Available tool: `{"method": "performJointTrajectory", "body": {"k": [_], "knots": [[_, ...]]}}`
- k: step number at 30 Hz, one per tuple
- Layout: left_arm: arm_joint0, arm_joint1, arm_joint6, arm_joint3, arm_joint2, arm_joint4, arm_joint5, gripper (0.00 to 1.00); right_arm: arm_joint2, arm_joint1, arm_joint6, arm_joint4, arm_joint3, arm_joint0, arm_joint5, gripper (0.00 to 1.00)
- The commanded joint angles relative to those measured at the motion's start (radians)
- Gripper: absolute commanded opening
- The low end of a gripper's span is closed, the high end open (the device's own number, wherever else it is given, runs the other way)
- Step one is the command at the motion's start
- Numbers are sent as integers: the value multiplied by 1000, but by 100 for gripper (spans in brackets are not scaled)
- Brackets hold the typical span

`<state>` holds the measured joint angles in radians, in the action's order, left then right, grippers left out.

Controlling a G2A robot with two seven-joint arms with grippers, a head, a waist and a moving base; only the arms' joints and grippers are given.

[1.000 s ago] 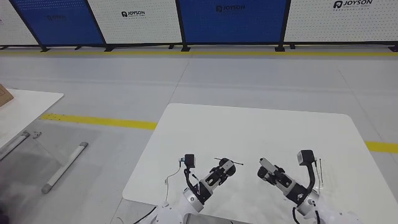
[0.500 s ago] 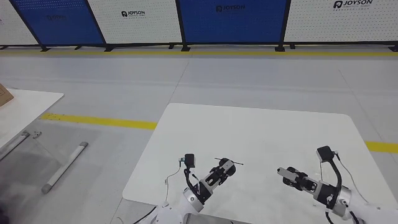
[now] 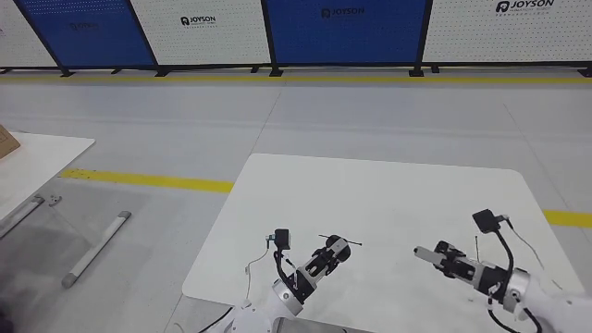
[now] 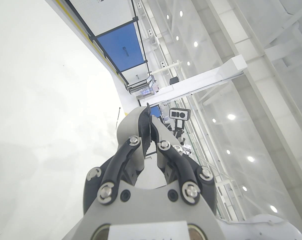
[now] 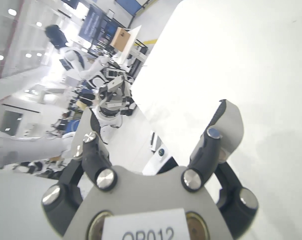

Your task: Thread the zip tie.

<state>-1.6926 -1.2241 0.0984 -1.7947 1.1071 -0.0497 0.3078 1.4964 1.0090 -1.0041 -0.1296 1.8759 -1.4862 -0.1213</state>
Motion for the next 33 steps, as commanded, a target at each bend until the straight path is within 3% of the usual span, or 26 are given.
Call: {"method": "performJointTrajectory", "body": {"k": [1, 4, 10, 20, 25, 29, 33], "knots": [[0, 0, 0, 0, 0, 0, 0, 0, 17, -8, -48, -77, 38, 17, 58, 100], [0, 0, 0, 0, 0, 0, 0, 0, 32, -17, -146, -90, 40, 55, 93, 100], [0, 0, 0, 0, 0, 0, 0, 0, 24, -29, -247, -161, 10, 104, 159, 100], [0, 0, 0, 0, 0, 0, 0, 0, 19, -30, -256, -166, 7, 107, 166, 100], [0, 0, 0, 0, 0, 0, 0, 0, 30, -36, -240, -178, 14, 82, 122, 100], [0, 0, 0, 0, 0, 0, 0, 0, 73, -47, -272, -185, -43, 60, 88, 100], [0, 0, 0, 0, 0, 0, 0, 0, 62, -52, -281, -215, -95, 68, 51, 100]]}}
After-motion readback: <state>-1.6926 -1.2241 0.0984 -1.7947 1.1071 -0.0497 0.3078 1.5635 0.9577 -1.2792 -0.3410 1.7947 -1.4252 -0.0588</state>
